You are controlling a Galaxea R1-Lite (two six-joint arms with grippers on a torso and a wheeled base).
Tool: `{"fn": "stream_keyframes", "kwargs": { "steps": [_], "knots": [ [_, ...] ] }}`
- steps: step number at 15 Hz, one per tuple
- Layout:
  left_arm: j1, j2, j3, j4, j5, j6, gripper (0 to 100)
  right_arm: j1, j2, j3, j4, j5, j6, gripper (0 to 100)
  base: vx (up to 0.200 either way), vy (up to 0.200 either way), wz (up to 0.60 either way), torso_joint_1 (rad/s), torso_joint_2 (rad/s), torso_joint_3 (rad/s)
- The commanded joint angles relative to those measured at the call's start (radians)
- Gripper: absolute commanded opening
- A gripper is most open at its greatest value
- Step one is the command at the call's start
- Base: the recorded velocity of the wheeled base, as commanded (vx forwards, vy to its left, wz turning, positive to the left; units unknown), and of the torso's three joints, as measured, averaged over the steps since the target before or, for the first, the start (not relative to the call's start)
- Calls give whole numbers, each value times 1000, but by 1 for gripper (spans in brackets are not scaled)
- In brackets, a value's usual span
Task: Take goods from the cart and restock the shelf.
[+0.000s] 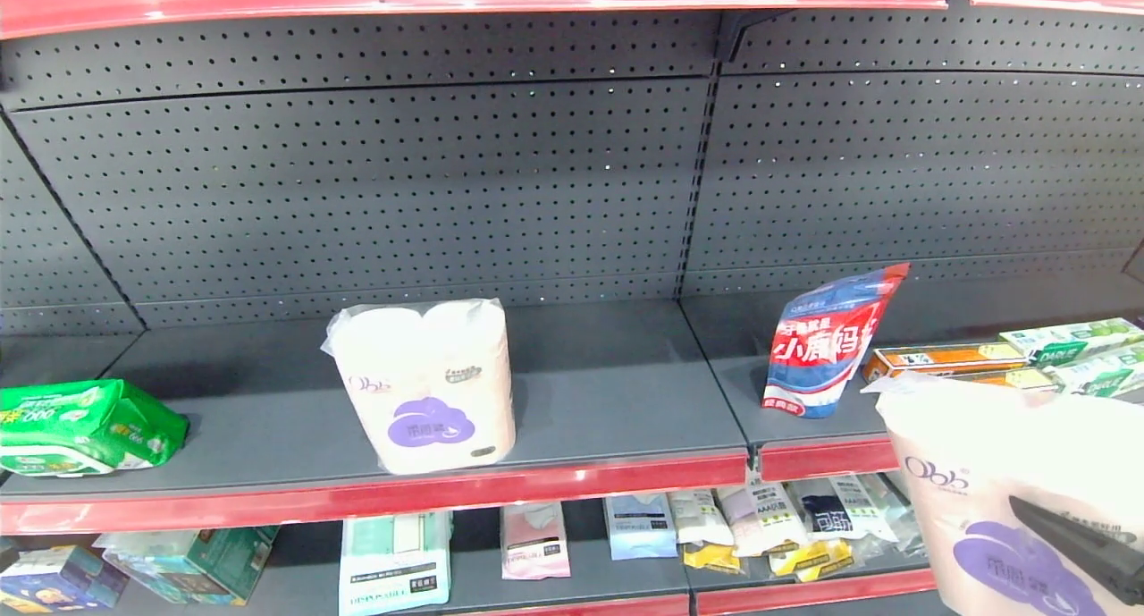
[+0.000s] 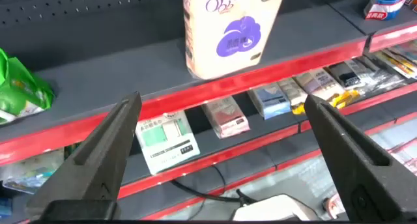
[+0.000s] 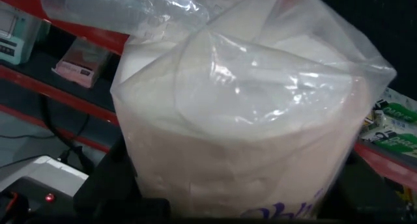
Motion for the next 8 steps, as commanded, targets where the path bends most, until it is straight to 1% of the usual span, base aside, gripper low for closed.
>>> {"fn": "stream_keyframes", "kwargs": {
  "steps": [1, 5, 8],
  "knots": [
    [0, -18, 13, -1, -1, 3, 100, 0, -2, 2, -1, 0, 0, 0, 0, 0, 0, 0, 0, 0],
    [0, -17, 14, -1, -1, 3, 100, -1, 6, 2, -2, 0, 3, 0, 0, 0, 0, 0, 0, 0],
    [0, -18, 14, -1, -1, 3, 100, -1, 10, 2, -2, 0, 3, 0, 0, 0, 600, 4, 1, -4]
  ]
}}
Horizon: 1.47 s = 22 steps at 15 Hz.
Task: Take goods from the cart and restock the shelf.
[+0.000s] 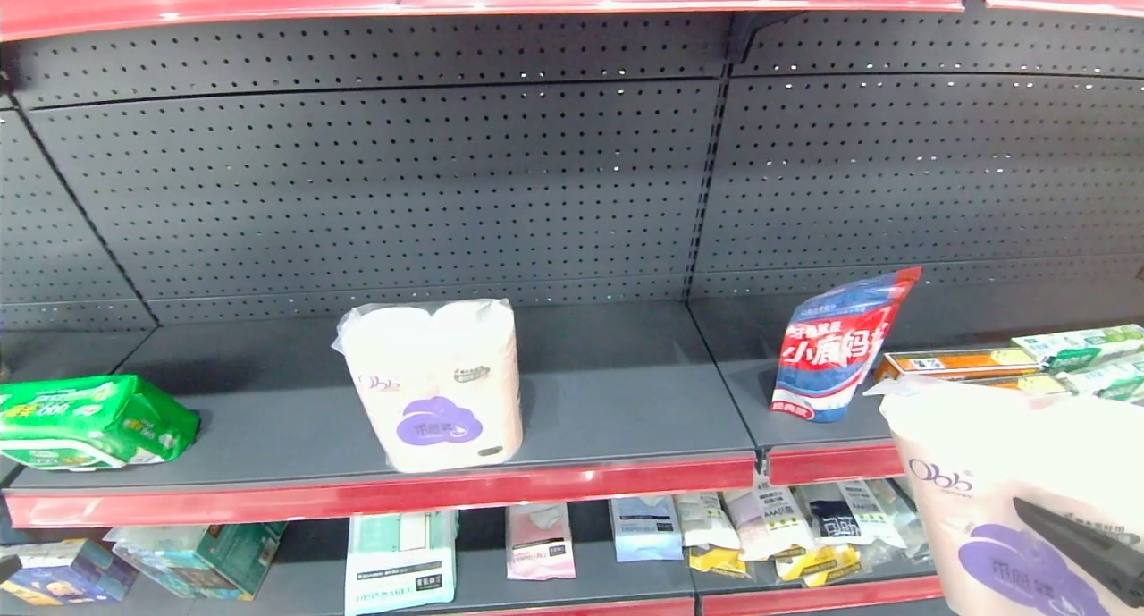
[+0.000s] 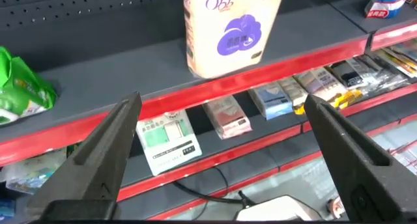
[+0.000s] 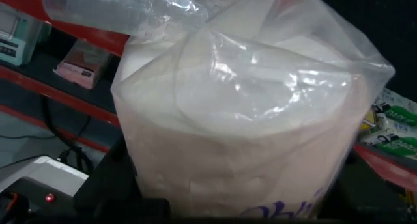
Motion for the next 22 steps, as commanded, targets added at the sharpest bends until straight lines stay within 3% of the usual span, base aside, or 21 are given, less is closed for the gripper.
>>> {"fn": "stream_keyframes", "kwargs": {
  "steps": [1, 3, 9, 15, 17, 18, 20, 22],
  "knots": [
    [0, 5, 0, 0, 0, 0, 100, 1, 5, 1, 0, 1, -1, 0, 0, 0, 600, 2, -2, -2],
    [0, 5, 0, 0, -1, 0, 100, 1, 7, 1, 1, 1, -1, 0, 0, 0, 600, 12, 5, -2],
    [0, -8, 1, 1, -1, 0, 100, 5, 7, -20, 0, 5, -1, 0, 0, 0, 0, 0, 0, 0],
    [0, -96, 72, 1, 0, 24, 100, 21, 146, -146, -11, 117, 1, 0, 0, 0, 0, 0, 0, 0],
    [0, -176, 136, -2, 2, 32, 100, 134, 252, -241, -13, 130, 101, 0, 0, 0, 0, 0, 0, 0],
    [0, -179, 136, -2, 2, 32, 100, 139, 254, -244, -13, 130, 104, 0, 0, 0, 0, 0, 0, 0],
    [0, -300, 196, 0, 2, 10, 100, 188, 344, -283, -66, 126, 128, 0, 0, 0, 0, 0, 0, 0],
    [3, -335, 224, -14, 25, -56, 100, 189, 408, -283, -149, 130, 130, 0, 0, 0, 0, 0, 0, 0]
  ]
}}
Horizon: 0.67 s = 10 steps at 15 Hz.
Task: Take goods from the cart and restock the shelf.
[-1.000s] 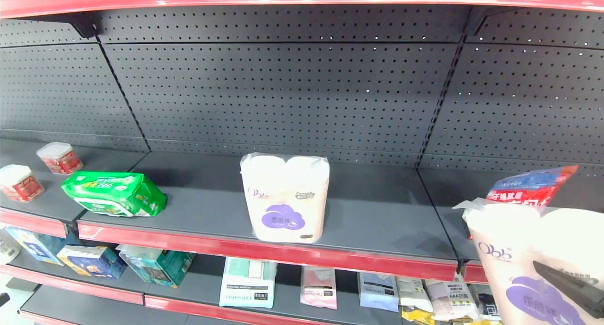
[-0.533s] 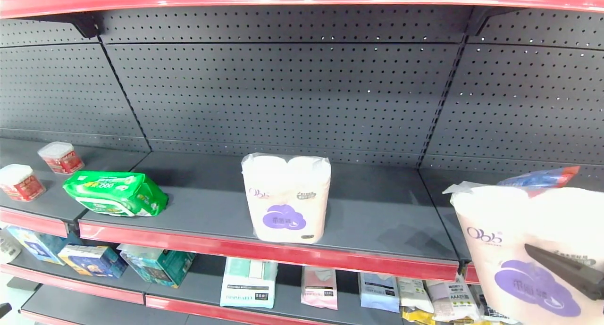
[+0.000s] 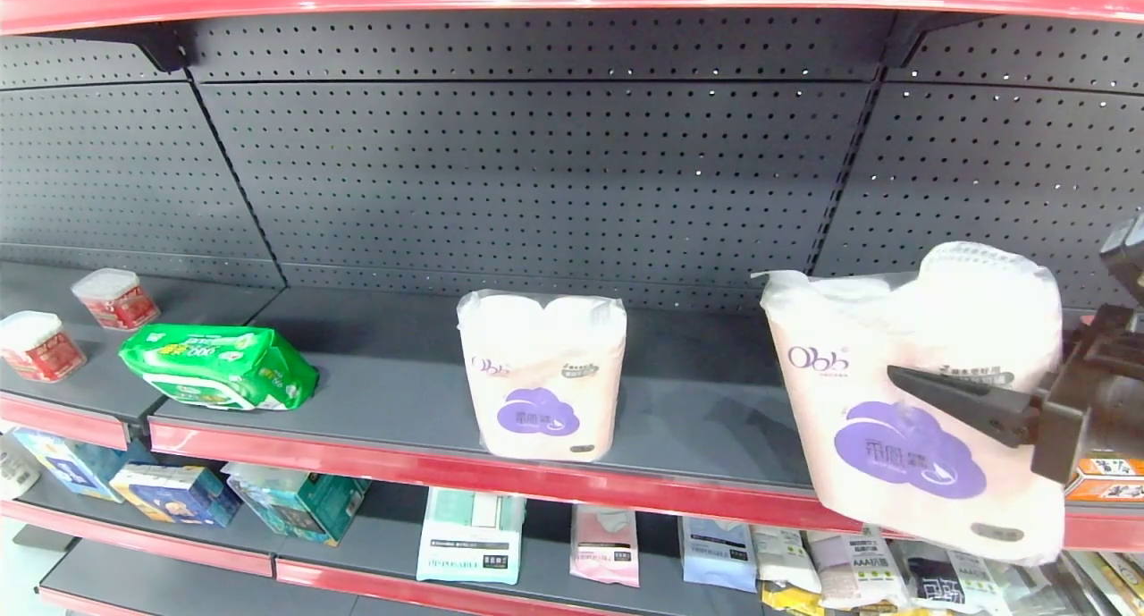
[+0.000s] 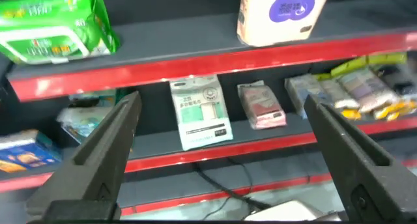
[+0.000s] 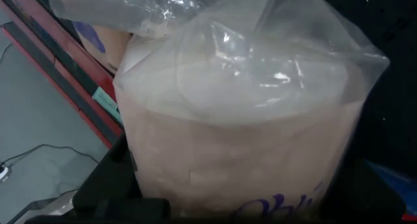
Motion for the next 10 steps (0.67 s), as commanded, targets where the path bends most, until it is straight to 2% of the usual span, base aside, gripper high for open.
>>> {"fn": "stream_keyframes", "kwargs": {
  "steps": [1, 2, 3, 4, 7, 8, 9, 10],
  "knots": [
    [3, -69, 37, -20, 73, -20, 100, 12, 94, -8, -16, 3, 4, 0, 0, 0, 0, 0, 0, 0],
    [3, -69, 64, -34, 141, -20, 100, 12, 103, -8, -17, 5, 4, 0, 0, 0, 0, 0, 0, 0],
    [3, -71, 101, -77, 177, -20, 100, 12, 108, -11, -17, 5, 6, 0, 0, 0, 0, 0, 0, 0],
    [3, -69, 141, -161, 196, -20, 100, 12, 117, -16, -19, 5, 6, 0, 0, 0, 0, 0, 0, 0],
    [3, -71, 156, -193, 168, -25, 100, 12, 130, -22, -19, 5, 6, 0, 0, 0, 0, 0, 0, 0],
    [3, -69, 170, -236, 136, -25, 100, 10, 131, -23, -19, 5, 7, 0, 0, 0, 0, 0, 0, 0],
    [3, -69, 170, -236, 124, -23, 100, 10, 131, -23, -19, 5, 6, 0, 0, 0, 0, 0, 0, 0],
    [3, -69, 170, -227, 159, -25, 100, 10, 131, -27, -19, 5, 6, 0, 0, 0, 0, 0, 0, 0]
  ]
}}
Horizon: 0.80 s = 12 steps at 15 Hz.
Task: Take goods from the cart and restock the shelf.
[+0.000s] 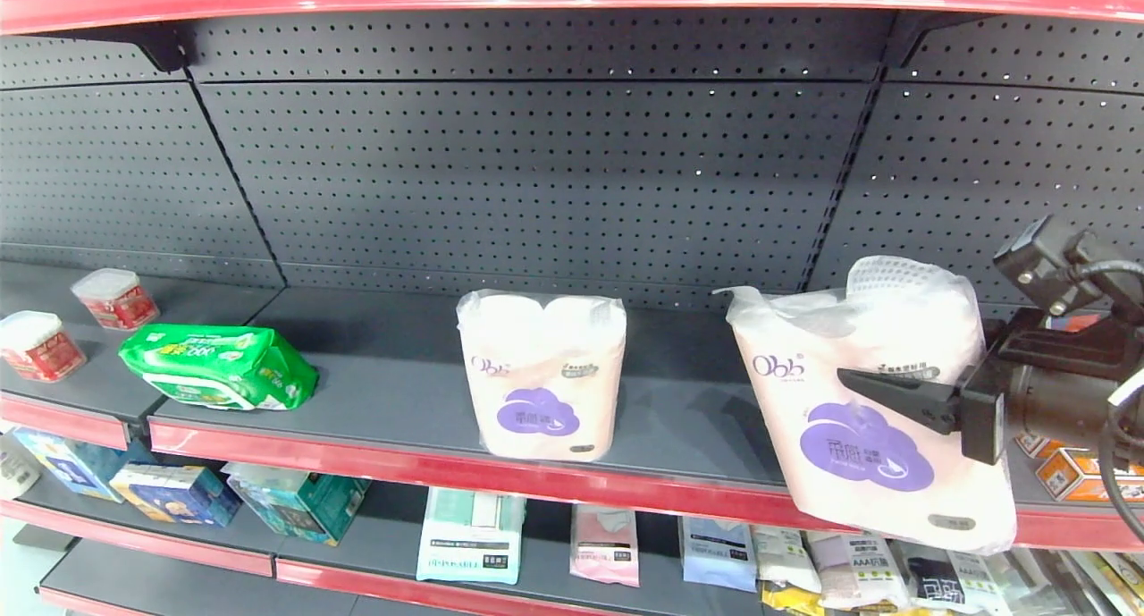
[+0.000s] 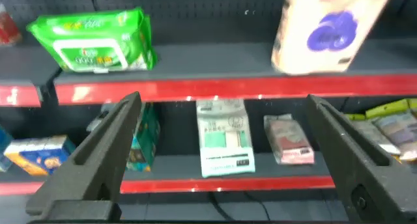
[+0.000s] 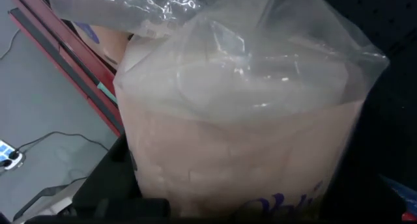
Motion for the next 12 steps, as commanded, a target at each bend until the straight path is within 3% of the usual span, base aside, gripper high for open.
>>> {"fn": "stream_keyframes", "kwargs": {
  "steps": [1, 3, 8, 9, 10, 12],
  "knots": [
    [8, 8, 4, 2, 95, 0, 100, 0, 4, -7, -1, 0, -1, 0, 0, 0, 0, 0, 0, 0],
    [30, 5, 4, 1, 124, -25, 100, 2, 12, -17, -1, -1, -2, 0, 0, 0, 0, 0, 0, 0],
    [30, 5, 4, -39, 124, -28, 100, -4, 10, -16, 1, -3, -2, 0, 0, 0, 0, 0, 0, 0],
    [30, 5, 4, -33, 147, -34, 100, -4, 12, -14, 1, -3, -2, 0, 0, 0, 0, 0, 0, 0],
    [30, 5, 4, -1, 201, -65, 100, -4, 12, -13, 1, -3, -4, 0, 0, 0, 0, 0, 0, 0],
    [23, 11, 4, -1, 170, -71, 100, -4, 10, -7, 1, -4, -5, 0, 0, 0, 0, 0, 0, 0]
  ]
}}
